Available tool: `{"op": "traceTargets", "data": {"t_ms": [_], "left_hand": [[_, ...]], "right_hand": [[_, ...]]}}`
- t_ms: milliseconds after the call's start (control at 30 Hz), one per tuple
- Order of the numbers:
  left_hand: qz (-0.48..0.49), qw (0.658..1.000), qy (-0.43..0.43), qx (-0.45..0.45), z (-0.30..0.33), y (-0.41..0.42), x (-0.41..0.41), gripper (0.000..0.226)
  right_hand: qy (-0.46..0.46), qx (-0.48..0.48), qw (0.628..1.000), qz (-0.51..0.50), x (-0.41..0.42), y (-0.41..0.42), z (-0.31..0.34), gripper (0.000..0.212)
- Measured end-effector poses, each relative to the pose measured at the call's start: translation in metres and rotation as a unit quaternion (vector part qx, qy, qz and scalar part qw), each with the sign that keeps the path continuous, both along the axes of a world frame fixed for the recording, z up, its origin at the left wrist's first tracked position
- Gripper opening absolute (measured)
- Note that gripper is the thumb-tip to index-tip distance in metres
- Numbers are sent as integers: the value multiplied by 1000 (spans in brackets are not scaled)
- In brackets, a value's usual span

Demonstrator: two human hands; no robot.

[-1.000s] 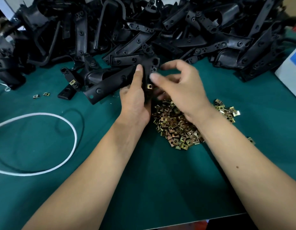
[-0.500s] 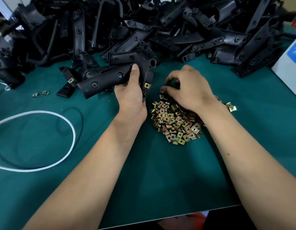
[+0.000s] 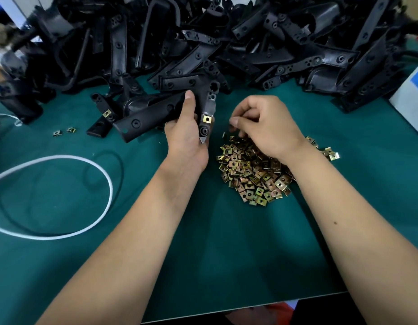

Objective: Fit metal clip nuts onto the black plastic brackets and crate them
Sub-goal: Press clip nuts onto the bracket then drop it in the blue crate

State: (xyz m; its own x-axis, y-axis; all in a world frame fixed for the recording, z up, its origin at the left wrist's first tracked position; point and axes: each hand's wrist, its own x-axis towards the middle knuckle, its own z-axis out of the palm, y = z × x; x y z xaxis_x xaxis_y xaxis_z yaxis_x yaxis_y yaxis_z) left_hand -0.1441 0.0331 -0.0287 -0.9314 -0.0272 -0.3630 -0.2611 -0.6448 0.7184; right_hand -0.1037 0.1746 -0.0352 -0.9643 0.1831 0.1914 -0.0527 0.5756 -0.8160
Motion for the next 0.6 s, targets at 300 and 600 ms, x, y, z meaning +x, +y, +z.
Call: {"op": "traceTargets", "data": {"t_ms": [300, 600], "left_hand": [[-20, 1000, 12, -17, 0, 0, 4, 29], [-36, 999, 21, -26, 2, -1, 7, 18]], "right_hand": [[70, -359, 931, -14, 6, -17, 4, 9], [94, -409, 906, -53, 6, -30, 6, 12]]}}
